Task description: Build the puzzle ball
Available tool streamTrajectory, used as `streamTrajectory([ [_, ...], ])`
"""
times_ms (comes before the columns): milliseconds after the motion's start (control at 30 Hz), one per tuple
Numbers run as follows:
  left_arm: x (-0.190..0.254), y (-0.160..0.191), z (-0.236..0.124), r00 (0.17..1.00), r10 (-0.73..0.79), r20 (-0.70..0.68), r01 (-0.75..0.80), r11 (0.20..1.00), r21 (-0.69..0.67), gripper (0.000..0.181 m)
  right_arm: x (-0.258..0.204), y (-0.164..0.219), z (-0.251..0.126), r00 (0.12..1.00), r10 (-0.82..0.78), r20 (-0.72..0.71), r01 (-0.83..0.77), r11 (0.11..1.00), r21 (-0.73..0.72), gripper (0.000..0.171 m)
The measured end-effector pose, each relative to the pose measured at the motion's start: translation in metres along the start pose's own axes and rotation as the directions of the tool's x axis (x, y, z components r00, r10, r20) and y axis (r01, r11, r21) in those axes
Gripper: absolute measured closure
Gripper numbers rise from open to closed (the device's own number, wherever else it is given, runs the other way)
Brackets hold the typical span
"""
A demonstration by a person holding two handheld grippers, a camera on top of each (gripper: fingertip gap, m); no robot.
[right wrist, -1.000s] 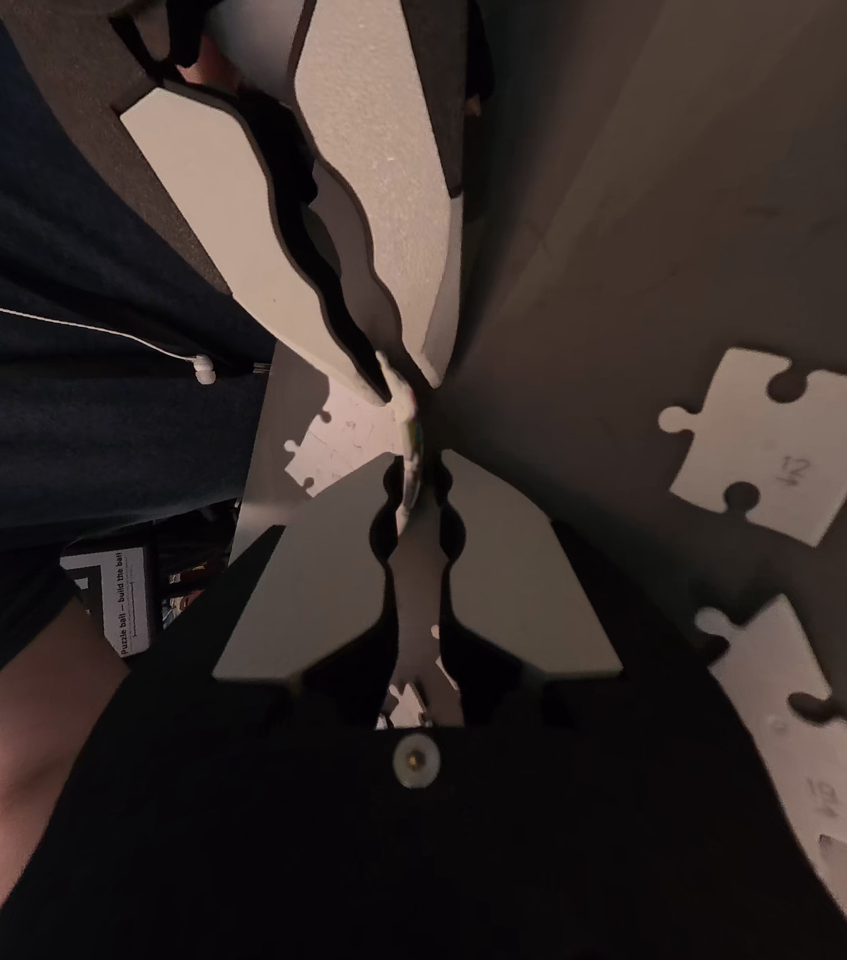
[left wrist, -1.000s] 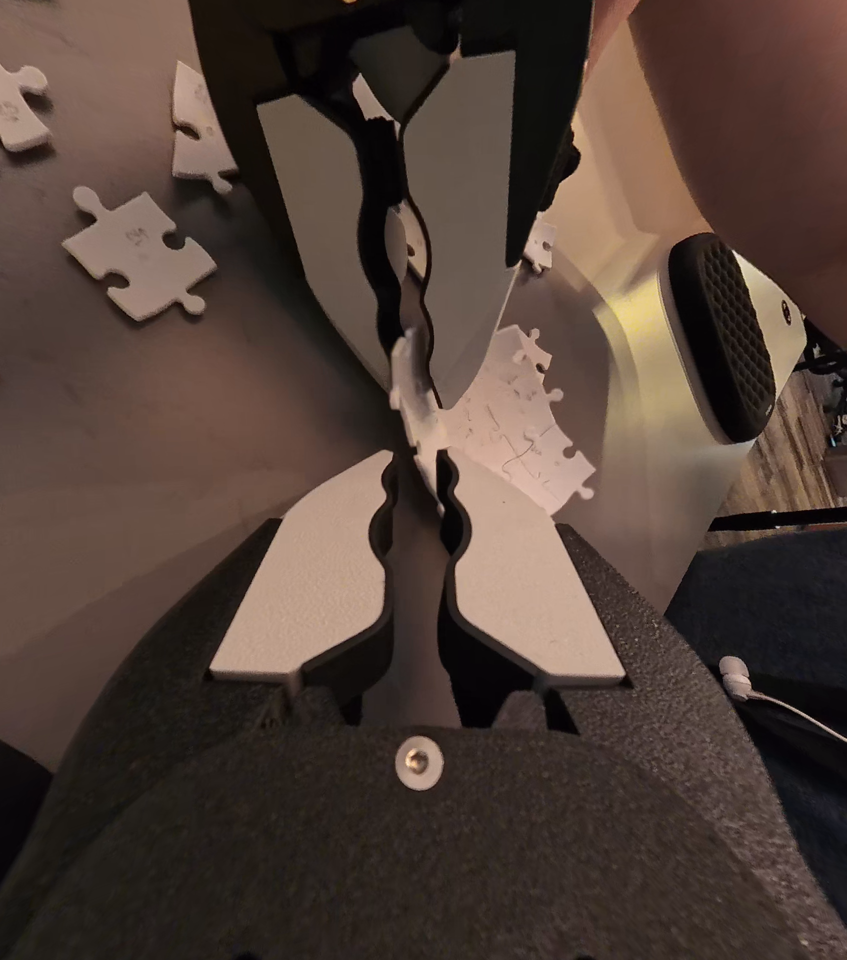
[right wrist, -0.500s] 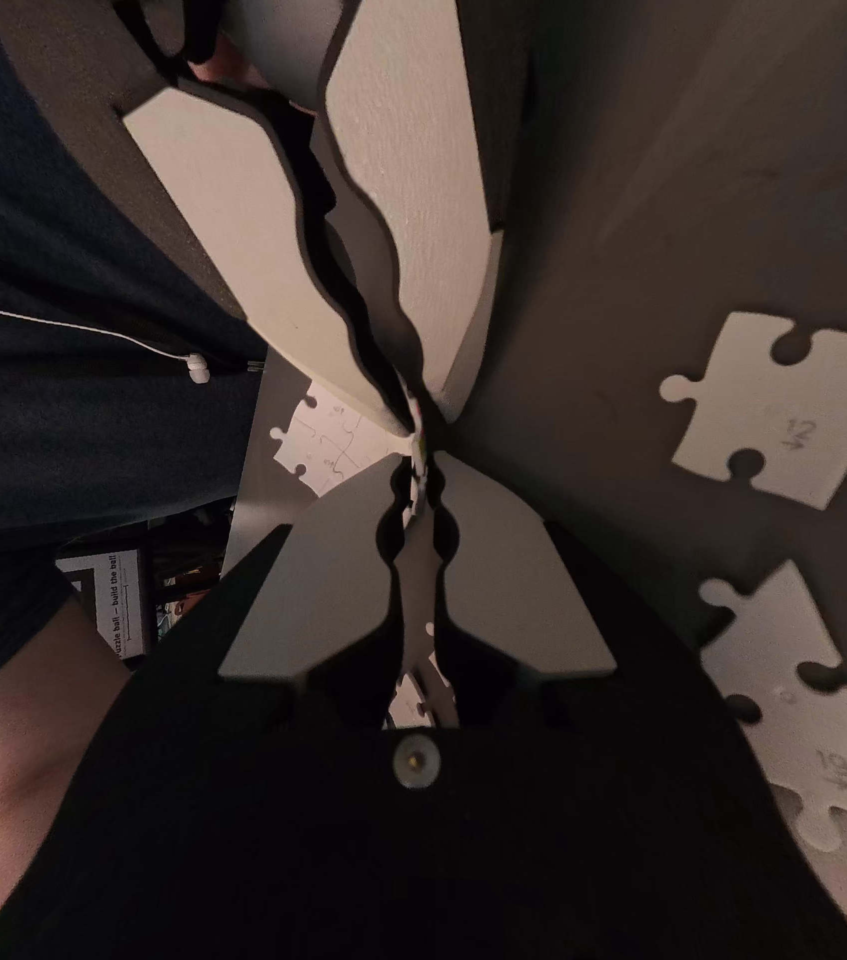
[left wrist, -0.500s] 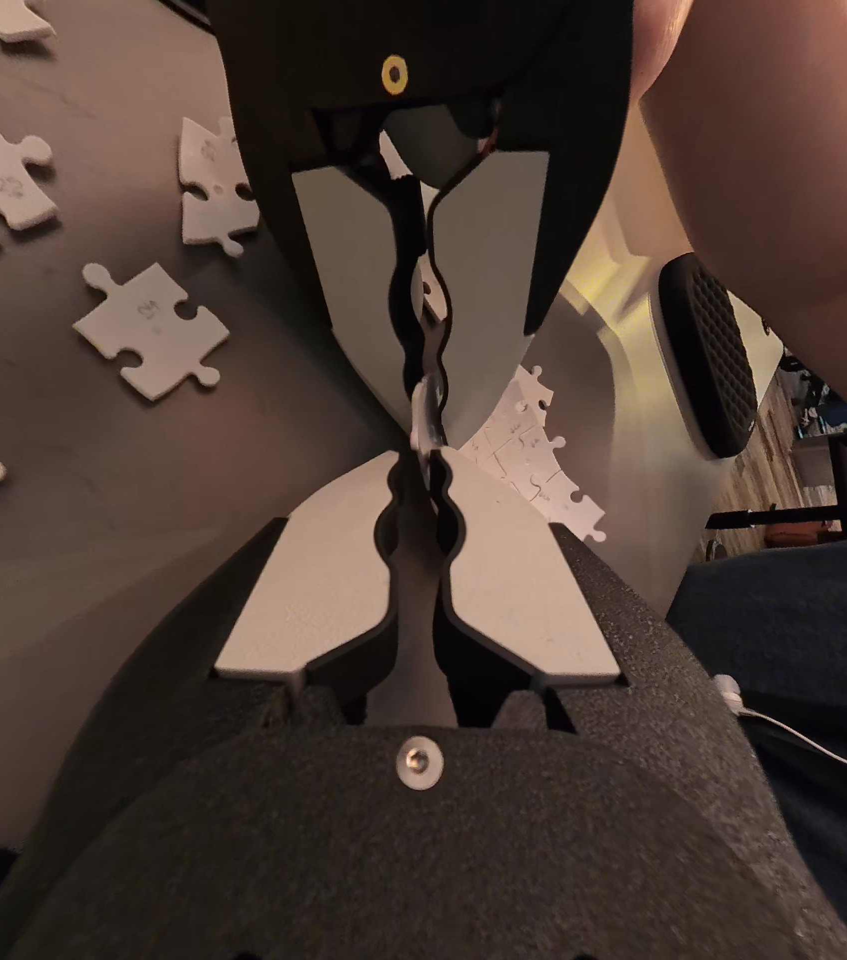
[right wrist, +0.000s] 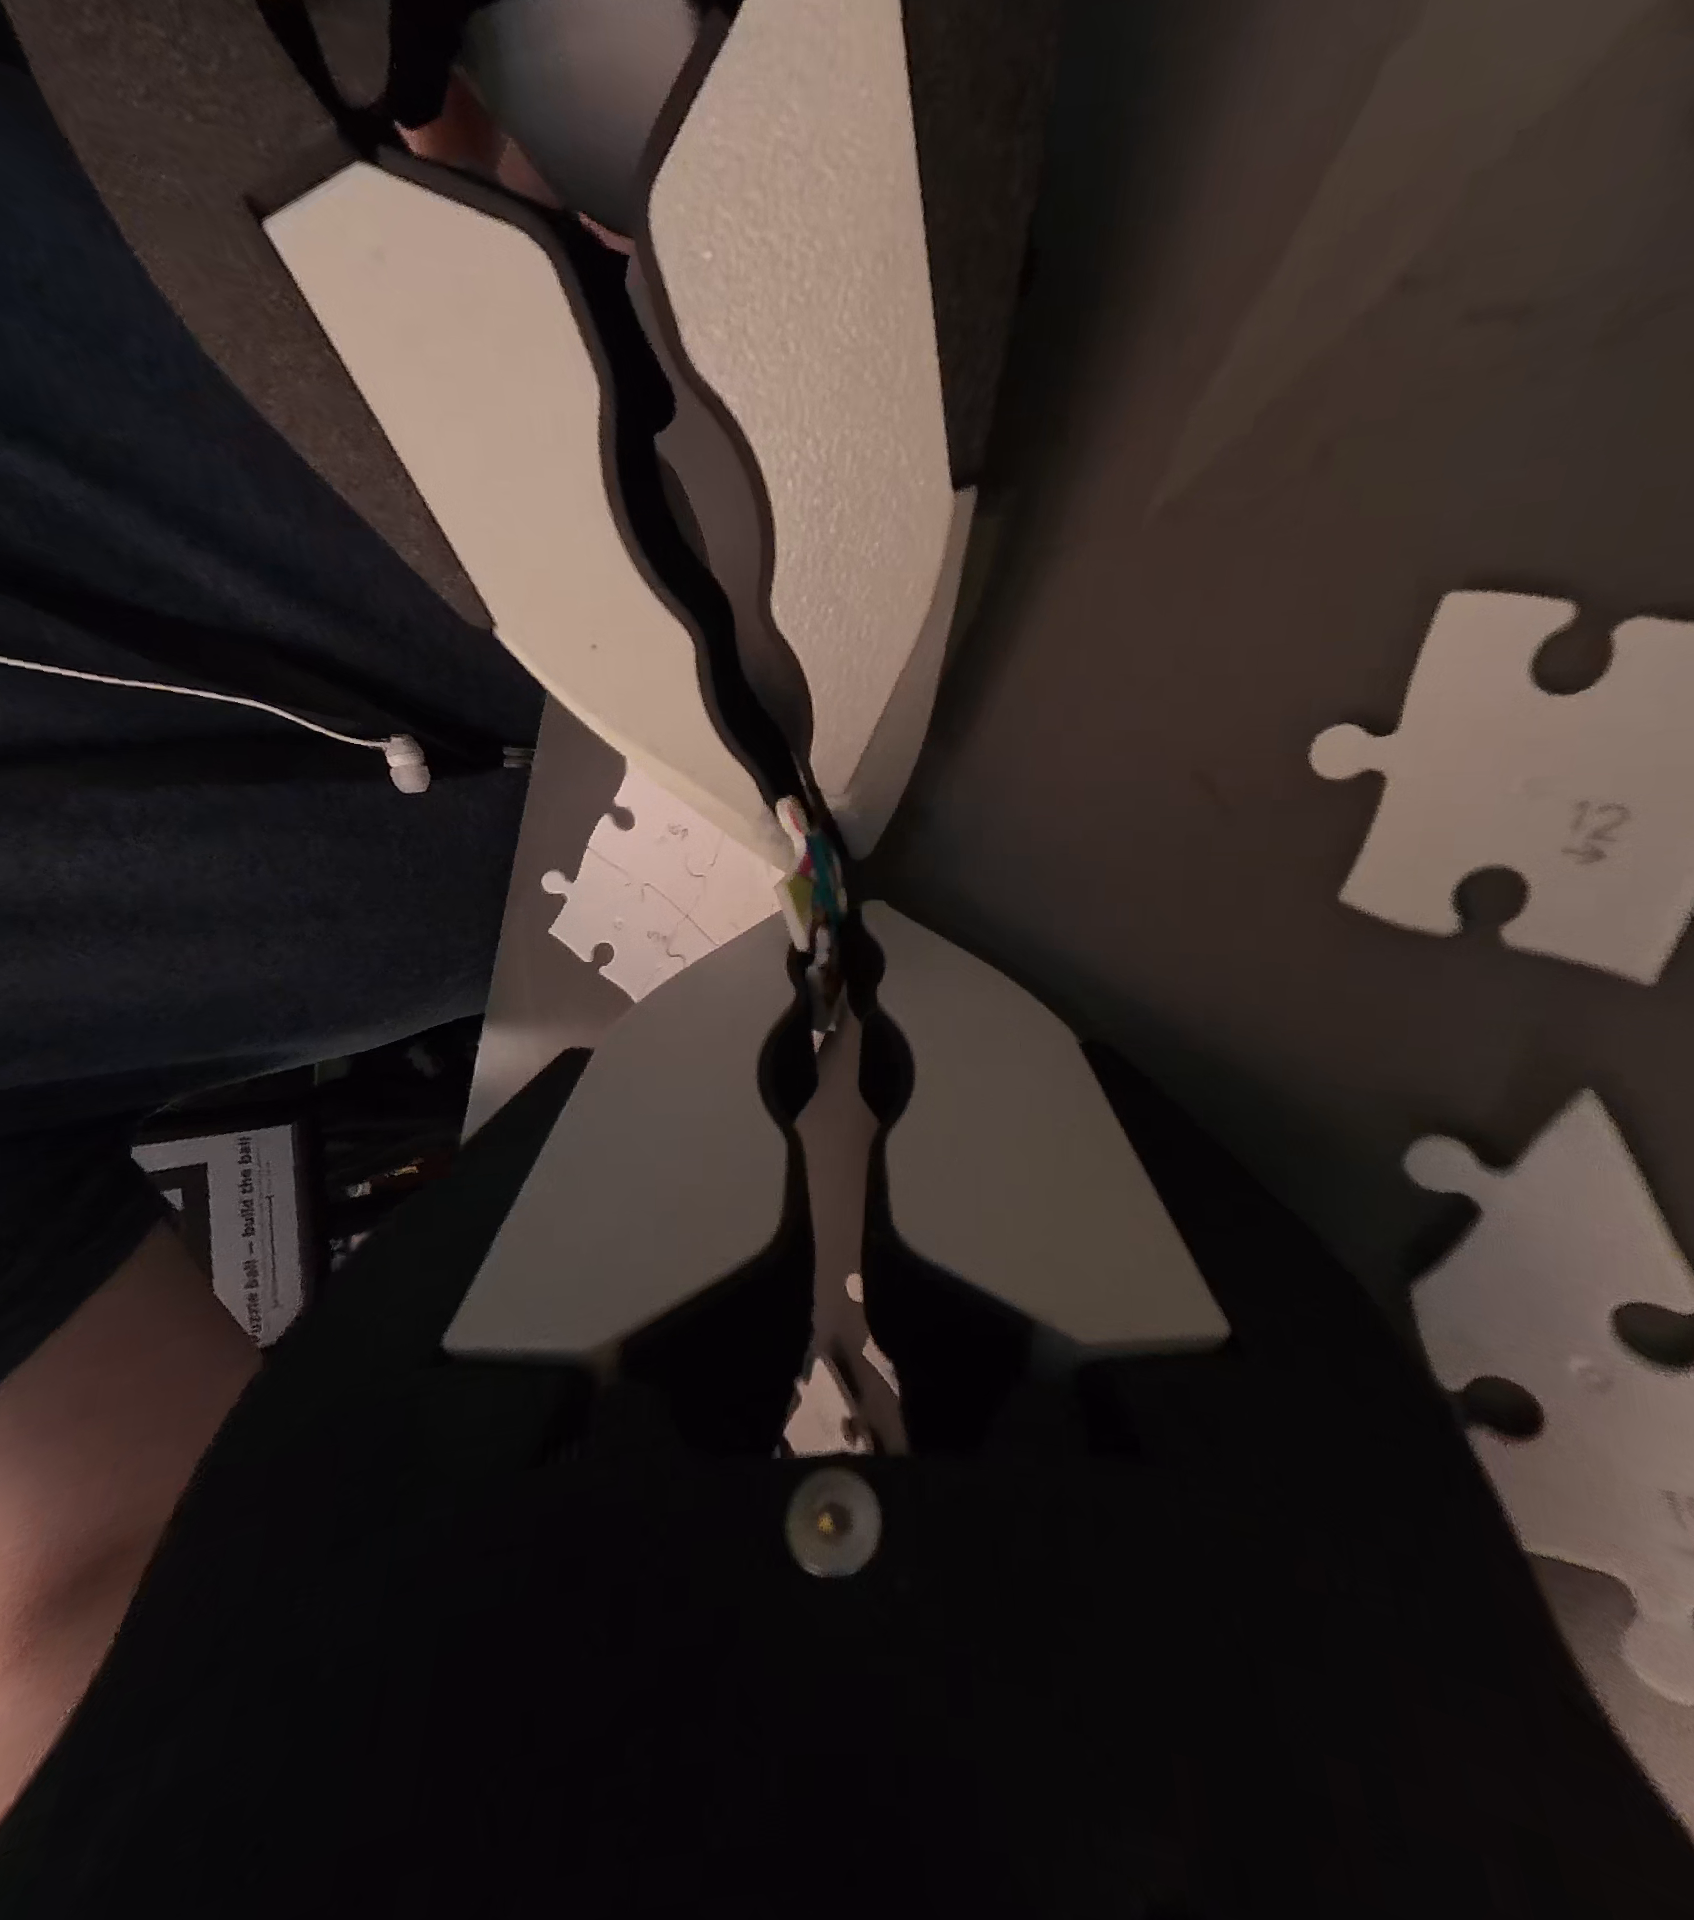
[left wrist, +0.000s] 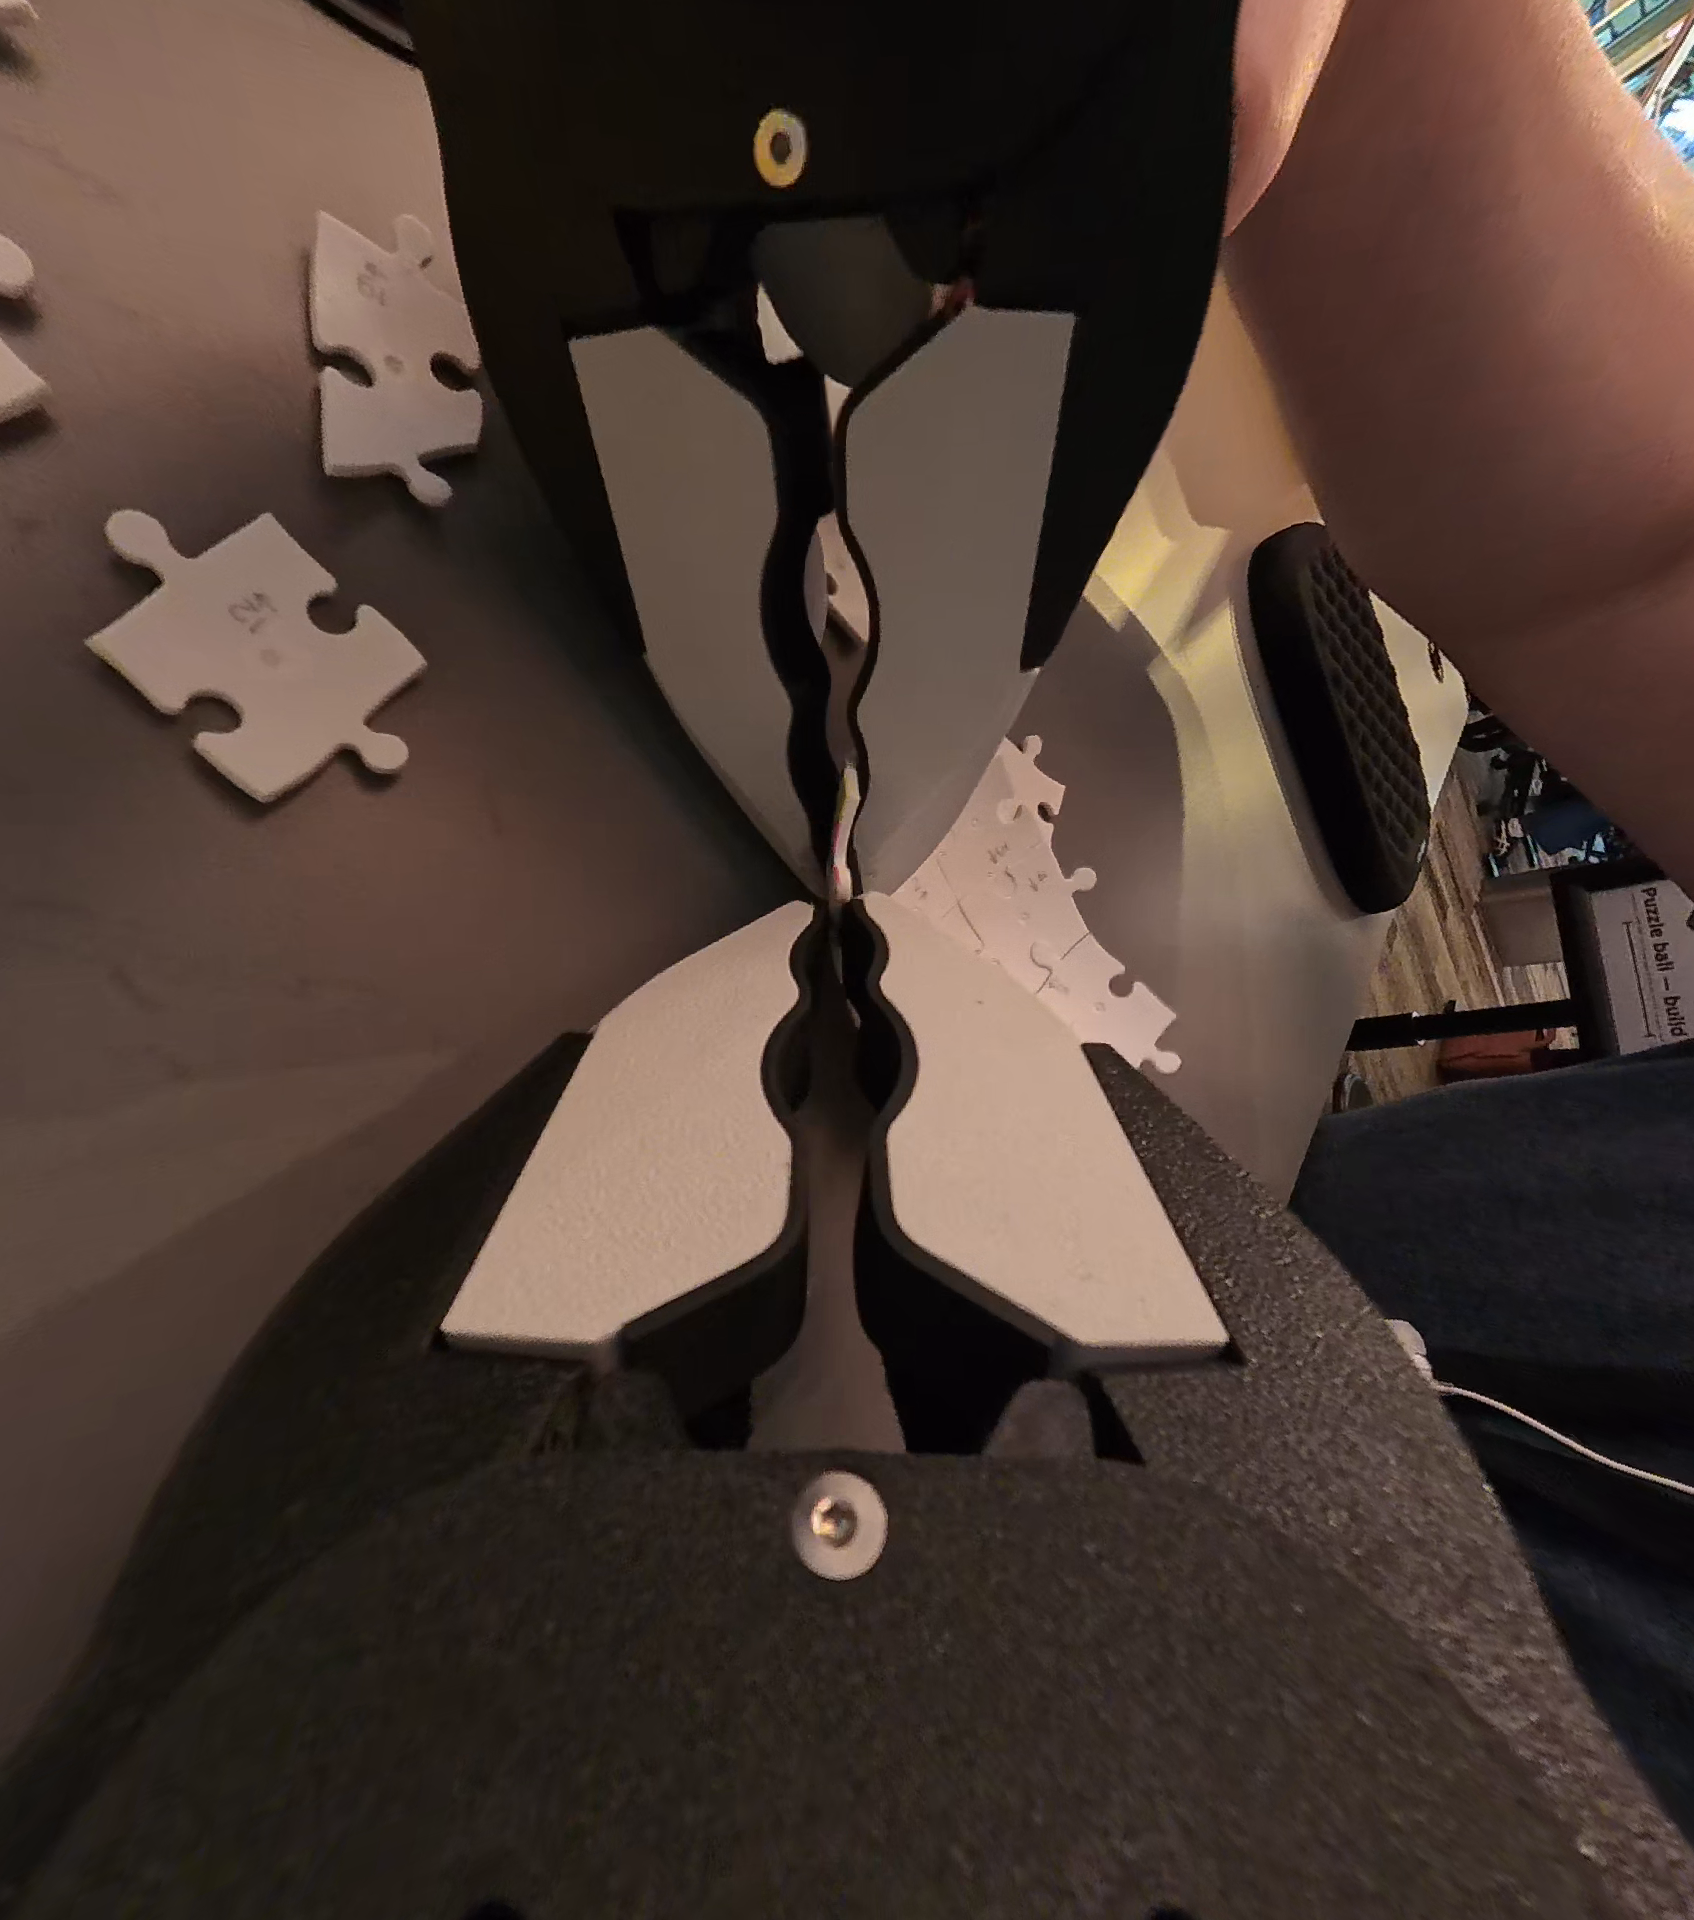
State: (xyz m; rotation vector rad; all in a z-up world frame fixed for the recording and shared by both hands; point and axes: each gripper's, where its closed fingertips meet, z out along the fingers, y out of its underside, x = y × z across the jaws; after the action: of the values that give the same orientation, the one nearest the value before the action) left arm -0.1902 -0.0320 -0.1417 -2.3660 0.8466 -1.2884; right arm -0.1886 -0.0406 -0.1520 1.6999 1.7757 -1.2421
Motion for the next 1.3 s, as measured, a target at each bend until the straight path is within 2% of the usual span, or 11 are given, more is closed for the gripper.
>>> streamTrajectory([
  [367, 0.000, -0.001, -0.002, 1.000, -0.008, -0.014, 0.008, 1.000, 0.024, 0.179, -0.002, 0.000, -0.003, 0.998, 0.042, 0.040, -0.044, 0.999, 0.032, 0.165],
  [867, -0.003, -0.003, -0.005, 1.000, -0.010, -0.007, 0.010, 0.999, 0.041, 0.180, 0.002, -0.003, -0.005, 0.999, 0.004, -0.037, -0.003, 0.999, 0.035, 0.167],
  [1067, -0.004, -0.002, -0.009, 0.999, -0.035, -0.032, 0.036, 0.998, 0.042, 0.179, 0.000, 0.001, -0.012, 0.998, 0.050, -0.031, -0.048, 0.997, 0.058, 0.151],
  [1200, -0.007, -0.001, -0.012, 0.999, -0.029, -0.025, 0.029, 0.999, 0.027, 0.179, 0.002, 0.004, -0.015, 0.996, 0.035, -0.081, -0.029, 0.997, 0.074, 0.152],
  [1300, -0.005, -0.003, -0.013, 0.998, -0.039, -0.041, 0.040, 0.999, 0.029, 0.171, -0.001, 0.002, -0.018, 0.994, 0.003, -0.105, 0.008, 0.994, 0.111, 0.151],
])
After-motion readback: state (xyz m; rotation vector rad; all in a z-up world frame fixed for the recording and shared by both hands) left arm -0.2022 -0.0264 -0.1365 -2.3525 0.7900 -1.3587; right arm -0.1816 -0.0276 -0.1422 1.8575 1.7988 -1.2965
